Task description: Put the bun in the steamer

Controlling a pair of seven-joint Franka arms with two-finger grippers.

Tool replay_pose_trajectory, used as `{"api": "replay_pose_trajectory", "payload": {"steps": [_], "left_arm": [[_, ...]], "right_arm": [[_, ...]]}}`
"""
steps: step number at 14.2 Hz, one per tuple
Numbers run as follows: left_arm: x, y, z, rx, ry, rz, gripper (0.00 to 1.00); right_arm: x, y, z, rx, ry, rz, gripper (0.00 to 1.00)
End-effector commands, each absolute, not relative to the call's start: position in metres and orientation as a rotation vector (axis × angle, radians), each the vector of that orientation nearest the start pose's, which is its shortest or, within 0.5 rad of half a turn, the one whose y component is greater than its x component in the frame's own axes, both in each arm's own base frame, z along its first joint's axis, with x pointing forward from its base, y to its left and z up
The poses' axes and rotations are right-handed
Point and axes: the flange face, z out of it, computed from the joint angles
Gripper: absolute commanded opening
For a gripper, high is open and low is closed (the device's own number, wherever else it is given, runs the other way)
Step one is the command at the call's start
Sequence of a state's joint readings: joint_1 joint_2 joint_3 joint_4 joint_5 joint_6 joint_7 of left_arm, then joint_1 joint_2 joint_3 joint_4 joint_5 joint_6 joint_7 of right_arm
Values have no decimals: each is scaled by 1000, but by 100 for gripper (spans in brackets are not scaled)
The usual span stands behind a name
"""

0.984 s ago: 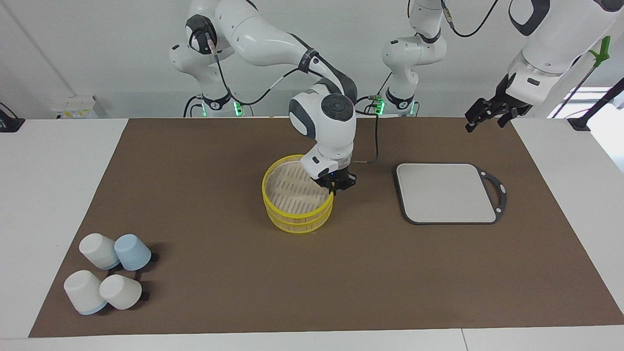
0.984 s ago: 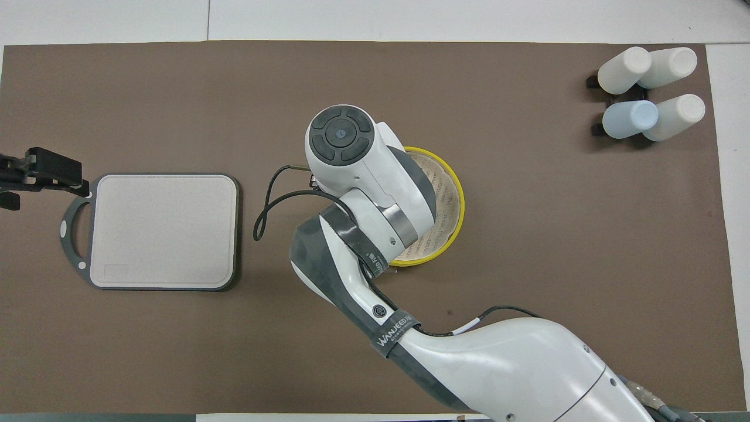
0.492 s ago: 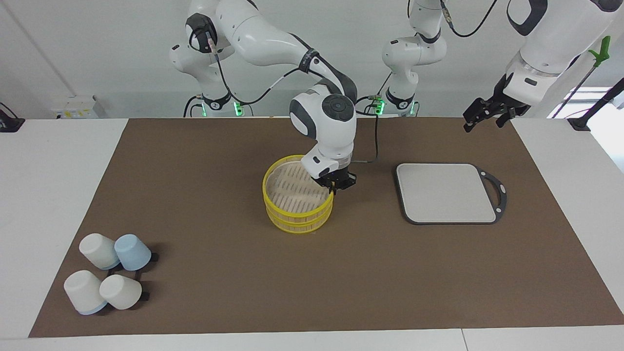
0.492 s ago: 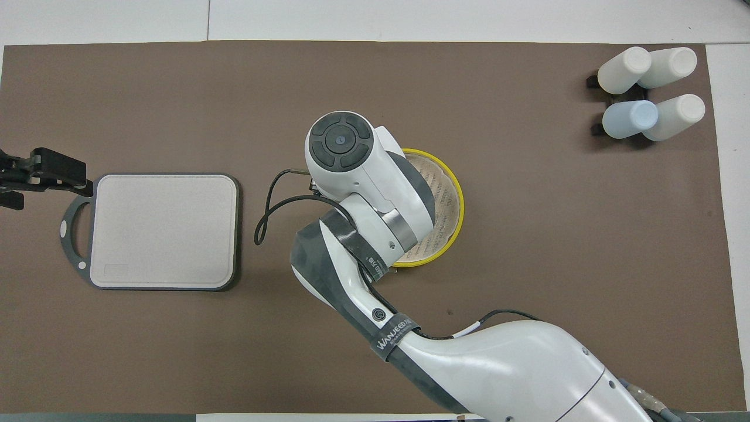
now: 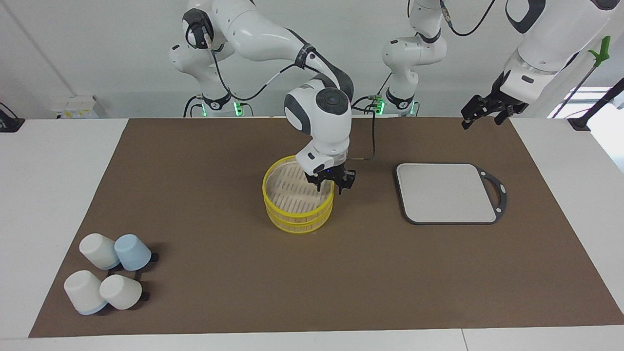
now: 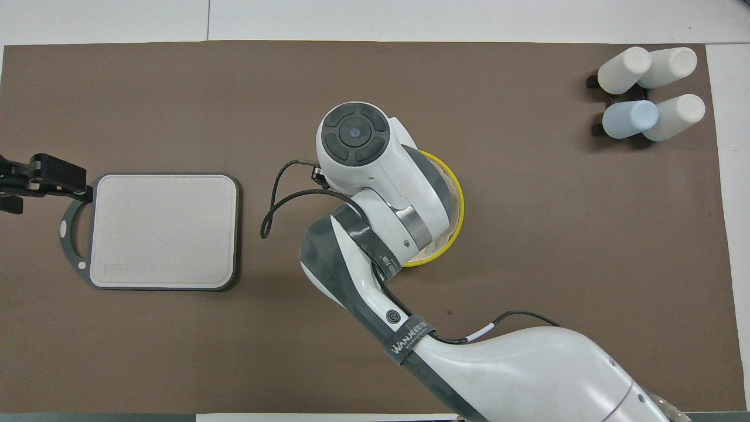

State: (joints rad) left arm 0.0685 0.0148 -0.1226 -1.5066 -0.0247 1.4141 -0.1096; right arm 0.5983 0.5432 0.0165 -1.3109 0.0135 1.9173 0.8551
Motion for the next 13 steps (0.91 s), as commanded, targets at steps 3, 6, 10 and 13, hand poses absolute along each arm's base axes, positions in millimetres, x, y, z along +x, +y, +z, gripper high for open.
{"api": "replay_pose_trajectory", "payload": {"steps": [3,6,10,13], "left_arm": [[534,-33,642,-3144,1,122,100],[535,-36,642,-3144,4,105,100],[535,-35,640,-3144,4,105,100],[537,-36,641,-3149,4,86,100]], "right_arm": [[612,276,532,-3101,85,-56,100],[618,187,573,-3114,-38,-45,100],[610,80,603,-3122,-112,26,100],[587,28,614,-3120,-104,141,100]]}}
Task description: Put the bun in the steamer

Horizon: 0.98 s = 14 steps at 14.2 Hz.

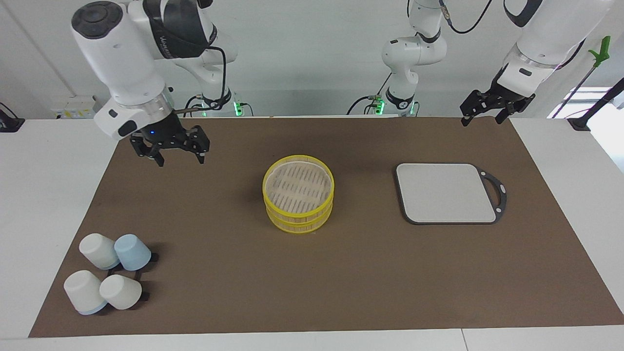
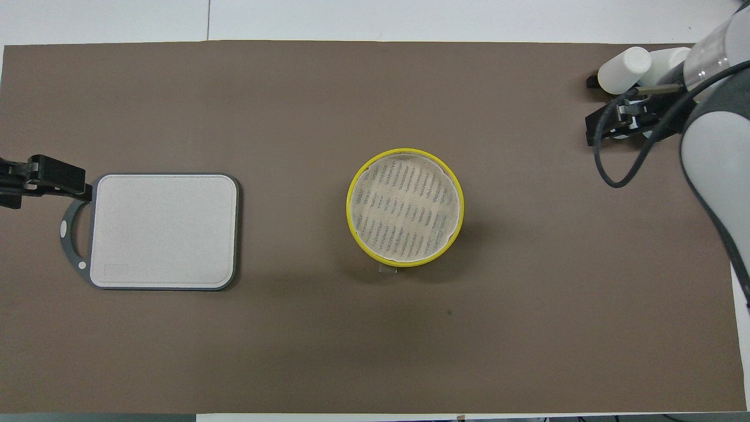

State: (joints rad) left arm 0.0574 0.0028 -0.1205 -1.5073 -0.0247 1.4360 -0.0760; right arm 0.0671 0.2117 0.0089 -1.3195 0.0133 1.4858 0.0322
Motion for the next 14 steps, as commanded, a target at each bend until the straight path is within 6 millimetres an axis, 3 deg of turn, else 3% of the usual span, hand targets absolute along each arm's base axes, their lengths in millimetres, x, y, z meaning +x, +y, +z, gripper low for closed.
{"api": "replay_pose_trajectory", "payload": {"steps": [1,4,6,14], "left_arm": [[537,-36,641,-3150,4,88,100],[537,-37,641,-3150,7,88,100],[537,-37,641,-3150,7,86,100],[537,-42,640,-3150,19,88,100]], "right_arm": [[574,13,613,-3118,-86,174,100],[541,-6,602,-3123,-29,146,100],[533,-10,591,-3127,-18,81,100],[545,-27,598,-3132,18,-8,100]]}}
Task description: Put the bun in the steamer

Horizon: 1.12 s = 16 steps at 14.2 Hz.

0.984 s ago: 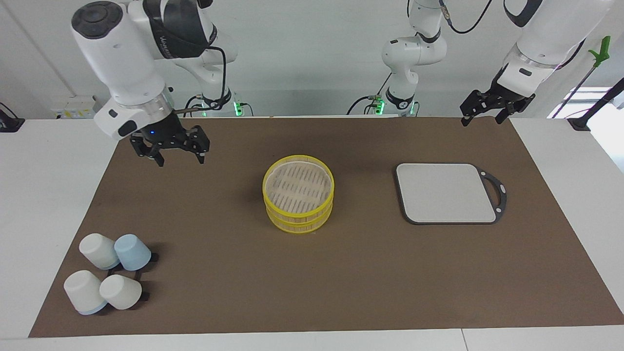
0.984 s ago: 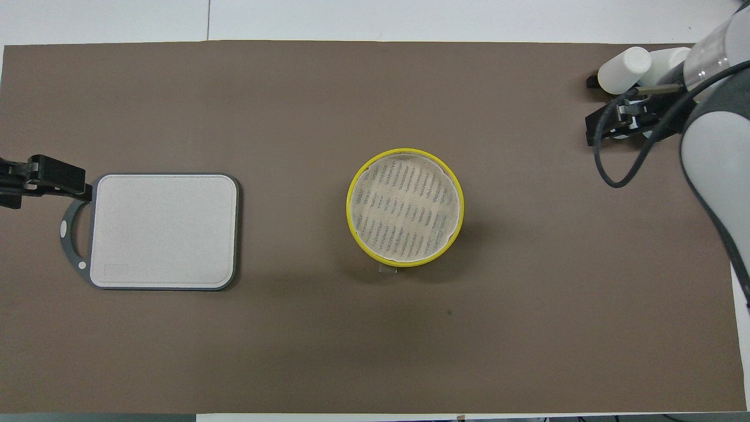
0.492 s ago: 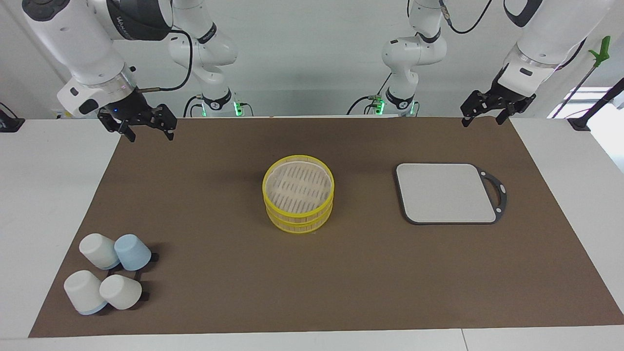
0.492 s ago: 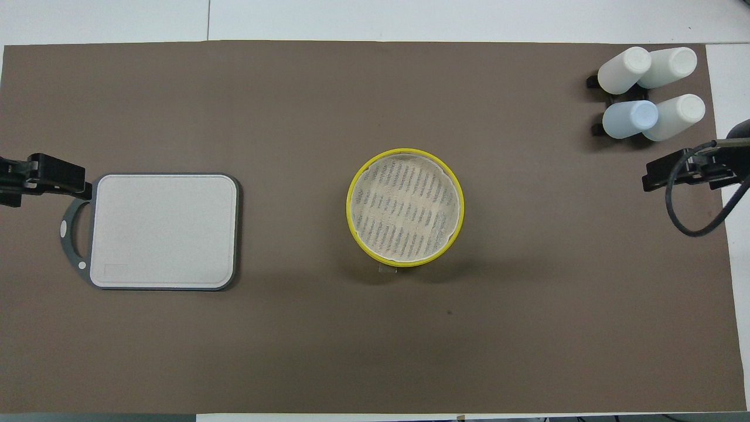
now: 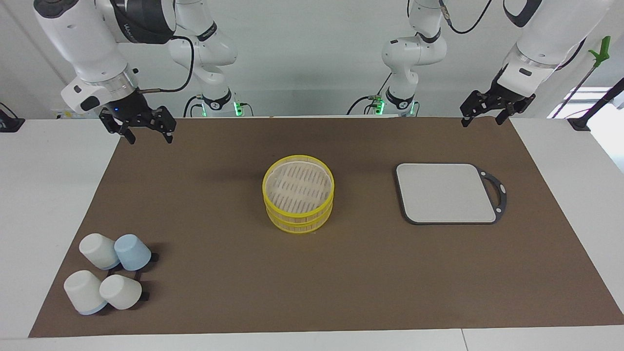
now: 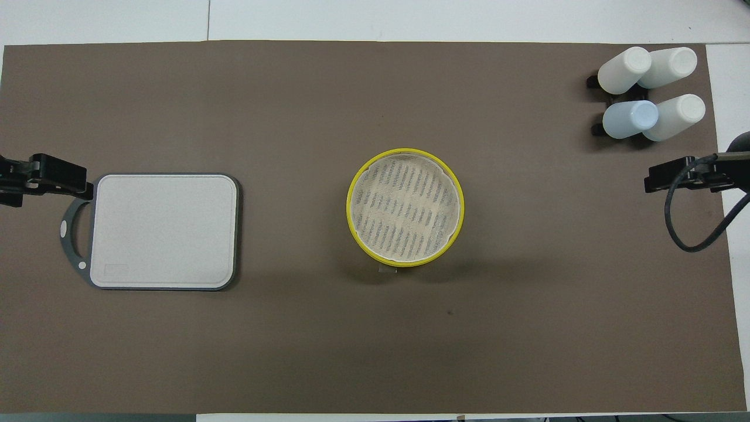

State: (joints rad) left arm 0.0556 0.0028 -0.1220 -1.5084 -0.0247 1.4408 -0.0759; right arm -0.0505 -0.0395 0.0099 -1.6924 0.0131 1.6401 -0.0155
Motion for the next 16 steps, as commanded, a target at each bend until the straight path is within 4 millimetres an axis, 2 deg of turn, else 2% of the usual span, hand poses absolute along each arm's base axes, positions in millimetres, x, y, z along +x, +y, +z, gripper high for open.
{"api": "replay_pose_trajectory", "payload": {"steps": [1,16], "left_arm": [[537,-42,640,-3150,19,88,100],[536,-42,640,-3150,19,88,100]], "right_arm": [[545,-29,598,-3138,20,-12,100],[537,-29,595,-3150,21,85,100]]}}
